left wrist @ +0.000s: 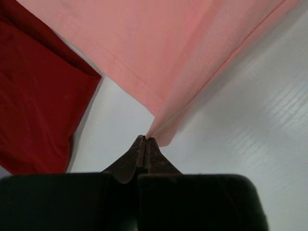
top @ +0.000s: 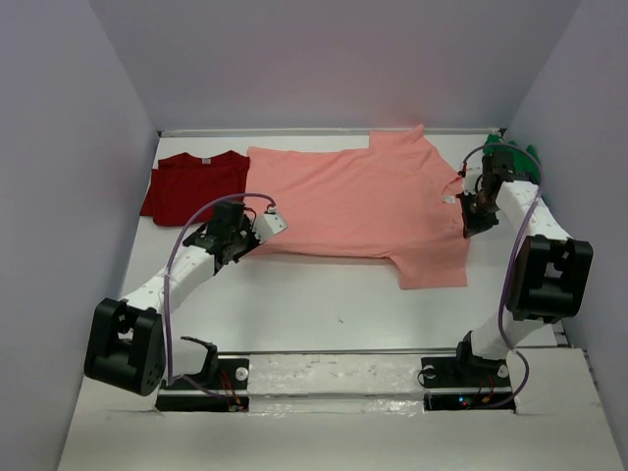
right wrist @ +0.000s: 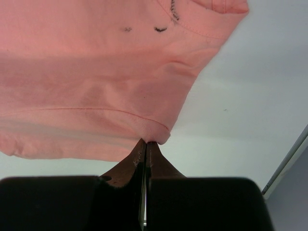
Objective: Fold and stack the t-shirts
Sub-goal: Fold the tshirt
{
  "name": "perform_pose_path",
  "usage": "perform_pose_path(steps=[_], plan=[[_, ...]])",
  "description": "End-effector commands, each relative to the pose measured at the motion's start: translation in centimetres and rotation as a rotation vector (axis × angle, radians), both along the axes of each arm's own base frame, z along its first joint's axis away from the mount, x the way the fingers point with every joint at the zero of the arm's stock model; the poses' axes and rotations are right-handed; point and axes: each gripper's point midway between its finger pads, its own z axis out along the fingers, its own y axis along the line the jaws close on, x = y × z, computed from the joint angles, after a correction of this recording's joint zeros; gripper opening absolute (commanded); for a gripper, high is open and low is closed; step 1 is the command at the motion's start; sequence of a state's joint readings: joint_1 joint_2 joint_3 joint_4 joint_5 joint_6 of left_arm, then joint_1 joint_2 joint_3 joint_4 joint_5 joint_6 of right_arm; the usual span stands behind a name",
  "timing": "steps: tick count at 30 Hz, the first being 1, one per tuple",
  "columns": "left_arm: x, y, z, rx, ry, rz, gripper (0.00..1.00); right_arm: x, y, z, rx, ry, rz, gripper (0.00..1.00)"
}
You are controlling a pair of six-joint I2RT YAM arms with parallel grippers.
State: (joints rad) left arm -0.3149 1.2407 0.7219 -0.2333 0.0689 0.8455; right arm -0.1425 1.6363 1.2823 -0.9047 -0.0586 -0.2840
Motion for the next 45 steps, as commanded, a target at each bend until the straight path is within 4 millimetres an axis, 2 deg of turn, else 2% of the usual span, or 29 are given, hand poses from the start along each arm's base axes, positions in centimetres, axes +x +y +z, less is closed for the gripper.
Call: perform_pose_path(steps=[1, 6, 12, 19, 30, 45], plan=[[2.7, -0.1, 2.2, -0.002, -0.087, 0.044, 0.00, 3.3, -0.6, 2.0, -0.029, -0.100, -0.015, 0.00], [3.8, -0.4, 1.6, 0.006, -0.078, 0.050, 0.00, 4.8, -0.9, 2.0, -0.035, -0.105, -0.020, 0.00], [5.0, -0.1, 0.6, 0.047, -0.063, 0.069, 0.00, 6.6, -1.3, 1.0, -0.040, -0.083, -0.024, 0.00], [6.3, -0.2, 0.5, 0.054, -0.078, 0.081, 0.00, 8.0, -1.4, 0.2, -0.037, -0.074, -0.016, 0.00], [7.9, -0.3, 0.5, 0.058, -0.097, 0.108, 0.00, 8.8, -1.6, -1.1, -0.041, -0.053, -0.003, 0.00], [9.0, -1.5, -2.0, 0.091, -0.075, 0.099, 0.00, 9.5, -2.1, -2.4, -0.059, -0.030, -0.002, 0.00]])
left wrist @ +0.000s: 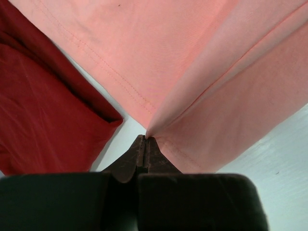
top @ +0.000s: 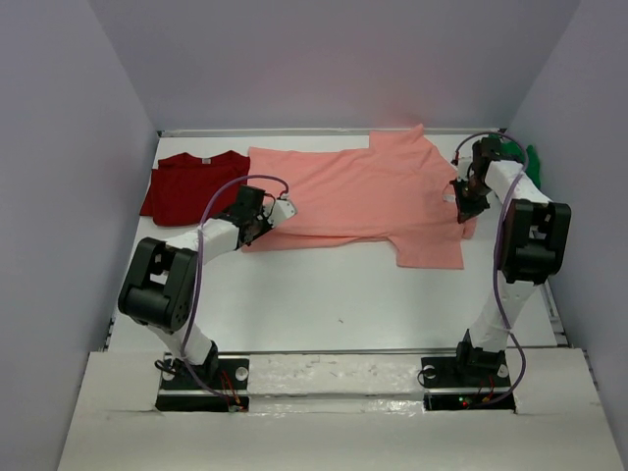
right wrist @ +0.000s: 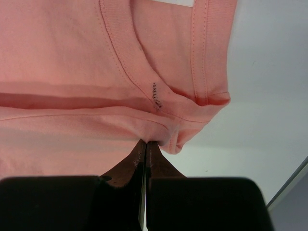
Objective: Fold and stack the t-shirts
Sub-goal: Fold the tshirt
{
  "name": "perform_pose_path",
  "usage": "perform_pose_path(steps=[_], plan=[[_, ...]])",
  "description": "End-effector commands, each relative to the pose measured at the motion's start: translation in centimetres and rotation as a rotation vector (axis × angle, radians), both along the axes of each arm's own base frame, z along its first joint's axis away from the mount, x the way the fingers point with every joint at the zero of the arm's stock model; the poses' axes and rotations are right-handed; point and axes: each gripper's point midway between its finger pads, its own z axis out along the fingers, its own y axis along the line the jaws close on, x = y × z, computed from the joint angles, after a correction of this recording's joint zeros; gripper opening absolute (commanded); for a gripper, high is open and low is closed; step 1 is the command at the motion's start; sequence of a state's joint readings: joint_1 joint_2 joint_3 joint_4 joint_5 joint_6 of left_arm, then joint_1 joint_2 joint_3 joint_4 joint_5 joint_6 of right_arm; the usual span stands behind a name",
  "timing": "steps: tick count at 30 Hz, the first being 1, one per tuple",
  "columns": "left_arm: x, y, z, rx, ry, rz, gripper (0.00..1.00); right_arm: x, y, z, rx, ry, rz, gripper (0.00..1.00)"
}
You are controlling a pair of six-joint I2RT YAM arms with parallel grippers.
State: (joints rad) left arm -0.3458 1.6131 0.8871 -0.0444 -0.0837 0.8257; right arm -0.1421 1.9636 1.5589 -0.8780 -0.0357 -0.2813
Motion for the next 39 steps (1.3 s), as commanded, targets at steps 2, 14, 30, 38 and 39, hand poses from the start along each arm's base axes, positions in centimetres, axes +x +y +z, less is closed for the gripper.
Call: perform_pose_path(steps=[2, 14, 30, 38, 39], plan=[[2.0, -0.8, 1.0, -0.008, -0.053, 0.012, 0.00, 2.0, -0.7, 0.8, -0.042, -0.055, 0.010, 0.00], [3.9, -1.0, 2.3, 0.003, -0.131, 0.036, 0.00, 2.1, -0.6, 0.3, -0.039, -0.046, 0.006, 0.00], [5.2, -1.2, 1.0, 0.050, -0.161, 0.053, 0.00, 2.4, -0.7, -1.0, -0.036, -0.019, 0.006, 0.50], [5.6, -1.3, 1.2, 0.099, -0.215, 0.068, 0.16, 2.4, -0.7, 1.1, -0.045, -0.064, 0.015, 0.74], [5.8, -1.2, 1.5, 0.104, -0.228, 0.069, 0.31, 2.3, -0.7, 1.8, -0.049, -0.074, 0.021, 0.75]])
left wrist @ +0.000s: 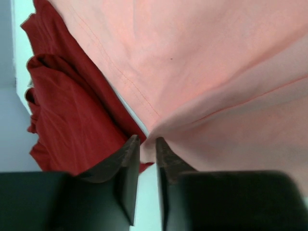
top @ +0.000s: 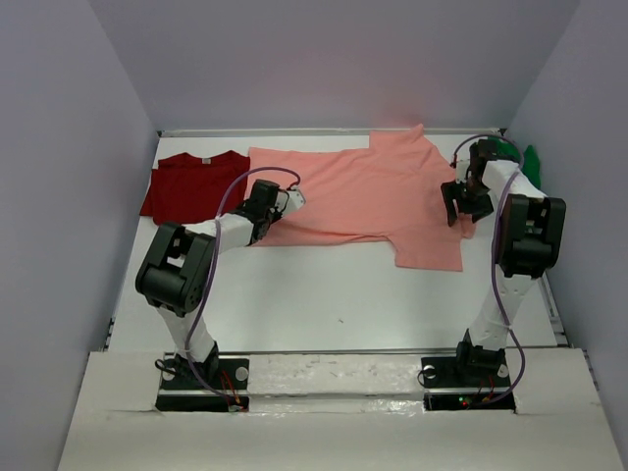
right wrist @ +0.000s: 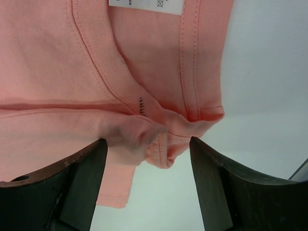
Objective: Fold and stack the t-shirts
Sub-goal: Fold the tshirt
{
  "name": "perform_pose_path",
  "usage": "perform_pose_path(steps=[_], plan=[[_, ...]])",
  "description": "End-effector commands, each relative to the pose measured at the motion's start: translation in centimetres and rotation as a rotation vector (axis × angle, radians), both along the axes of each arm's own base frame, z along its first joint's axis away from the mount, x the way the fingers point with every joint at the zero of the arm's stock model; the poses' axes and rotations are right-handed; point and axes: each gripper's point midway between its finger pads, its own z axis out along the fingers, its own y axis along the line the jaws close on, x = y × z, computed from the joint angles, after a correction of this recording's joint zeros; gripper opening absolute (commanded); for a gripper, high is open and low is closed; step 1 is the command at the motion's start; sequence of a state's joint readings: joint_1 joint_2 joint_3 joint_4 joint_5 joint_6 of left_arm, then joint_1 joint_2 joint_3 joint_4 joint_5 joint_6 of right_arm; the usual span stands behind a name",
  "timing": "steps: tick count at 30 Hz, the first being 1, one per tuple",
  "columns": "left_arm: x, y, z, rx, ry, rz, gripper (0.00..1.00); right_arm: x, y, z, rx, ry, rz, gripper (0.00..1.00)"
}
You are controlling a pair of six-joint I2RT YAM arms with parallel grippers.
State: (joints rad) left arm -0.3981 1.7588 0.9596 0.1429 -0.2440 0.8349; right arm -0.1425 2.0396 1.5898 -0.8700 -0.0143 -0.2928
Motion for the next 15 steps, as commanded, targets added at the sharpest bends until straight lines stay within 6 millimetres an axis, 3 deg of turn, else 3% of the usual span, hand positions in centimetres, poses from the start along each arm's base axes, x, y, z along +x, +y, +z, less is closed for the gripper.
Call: perform_pose_path(steps=[1, 6, 8, 11, 12, 14, 15], plan=[[1.2, 0.2, 1.3, 0.044, -0.091, 0.033, 0.38, 1.6, -0.2, 4.2, -0.030, -0.120, 0.020, 0.75], [1.5, 1.0, 2.6, 0.085, -0.137, 0.072, 0.50, 1.1, -0.3, 7.1, -0.047, -0.165, 0.045, 0.77], [1.6, 1.7, 3.3, 0.116, -0.157, 0.101, 0.55, 0.8, -0.2, 9.4, -0.059, -0.217, 0.058, 0.83], [1.5, 3.0, 5.2, 0.137, -0.214, 0.163, 0.57, -0.2, 0.6, 12.7, -0.043, -0.295, 0.111, 0.92], [1.5, 3.4, 6.8, 0.117, -0.251, 0.185, 0.58, -0.6, 1.2, 13.3, -0.020, -0.312, 0.156, 0.93], [1.5, 3.4, 8.5, 0.042, -0.274, 0.187, 0.59, -1.9, 2.6, 13.7, 0.011, -0.316, 0.224, 0.89], [0.9, 4.6, 9.5, -0.031, -0.259, 0.232, 0.59, -3.1, 3.4, 14.4, 0.037, -0.326, 0.280, 0.83]])
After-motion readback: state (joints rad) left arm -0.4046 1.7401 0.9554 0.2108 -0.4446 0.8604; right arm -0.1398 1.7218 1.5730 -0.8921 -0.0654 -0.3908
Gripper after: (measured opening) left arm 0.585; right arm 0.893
